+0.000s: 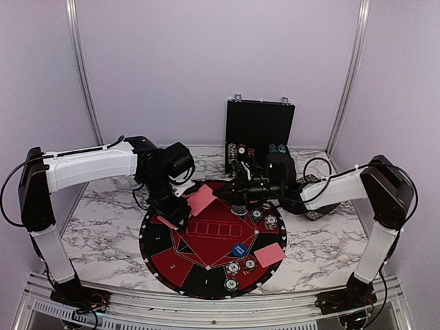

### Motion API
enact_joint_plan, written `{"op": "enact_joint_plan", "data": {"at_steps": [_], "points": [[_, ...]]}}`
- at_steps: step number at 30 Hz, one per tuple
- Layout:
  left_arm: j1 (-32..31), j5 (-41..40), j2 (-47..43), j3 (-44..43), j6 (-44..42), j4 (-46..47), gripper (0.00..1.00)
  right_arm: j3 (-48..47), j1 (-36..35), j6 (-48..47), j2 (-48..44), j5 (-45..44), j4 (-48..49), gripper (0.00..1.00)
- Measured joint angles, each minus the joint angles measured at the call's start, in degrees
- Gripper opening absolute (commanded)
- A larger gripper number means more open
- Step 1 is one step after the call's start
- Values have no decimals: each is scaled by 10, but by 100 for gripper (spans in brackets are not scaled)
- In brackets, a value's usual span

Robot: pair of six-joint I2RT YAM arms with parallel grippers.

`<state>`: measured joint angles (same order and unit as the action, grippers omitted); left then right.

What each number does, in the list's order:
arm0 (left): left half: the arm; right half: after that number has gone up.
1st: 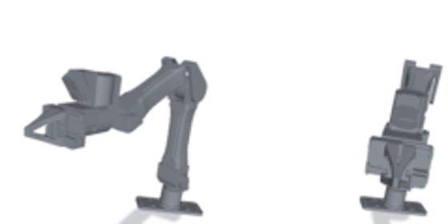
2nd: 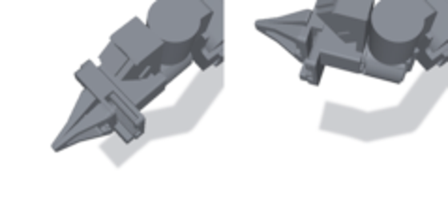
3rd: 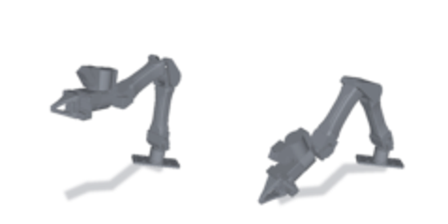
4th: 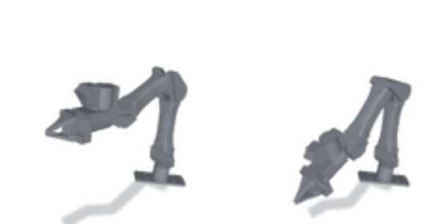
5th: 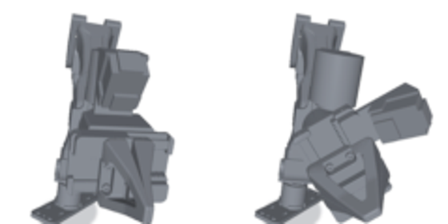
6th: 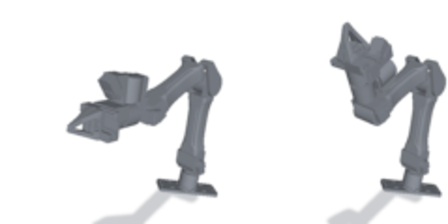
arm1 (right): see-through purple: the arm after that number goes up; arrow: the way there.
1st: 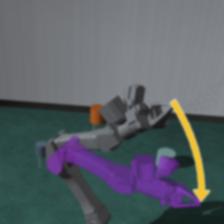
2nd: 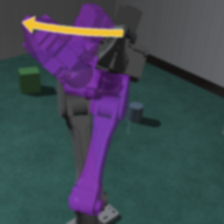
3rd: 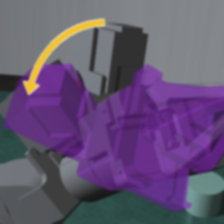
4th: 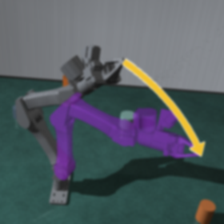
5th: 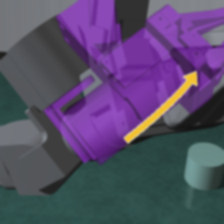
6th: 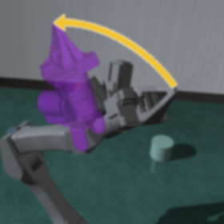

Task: Distribute texas hold em gaming equipment
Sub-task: Distribute the poker card in the small blind area.

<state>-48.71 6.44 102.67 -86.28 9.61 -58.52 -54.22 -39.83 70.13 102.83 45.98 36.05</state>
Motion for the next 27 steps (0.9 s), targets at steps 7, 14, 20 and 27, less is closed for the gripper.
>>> {"op": "enact_joint_plan", "data": {"at_steps": [7,14,20,27], "points": [[0,0,0,0,0,0,50,43,17,-1,-40,-1,-1,0],[0,0,0,0,0,0,50,131,56,-14,-107,-1,-5,0],[0,0,0,0,0,0,50,219,103,-35,-187,0,-38,0],[0,0,0,0,0,0,50,303,152,-75,-286,0,-107,0]]}}
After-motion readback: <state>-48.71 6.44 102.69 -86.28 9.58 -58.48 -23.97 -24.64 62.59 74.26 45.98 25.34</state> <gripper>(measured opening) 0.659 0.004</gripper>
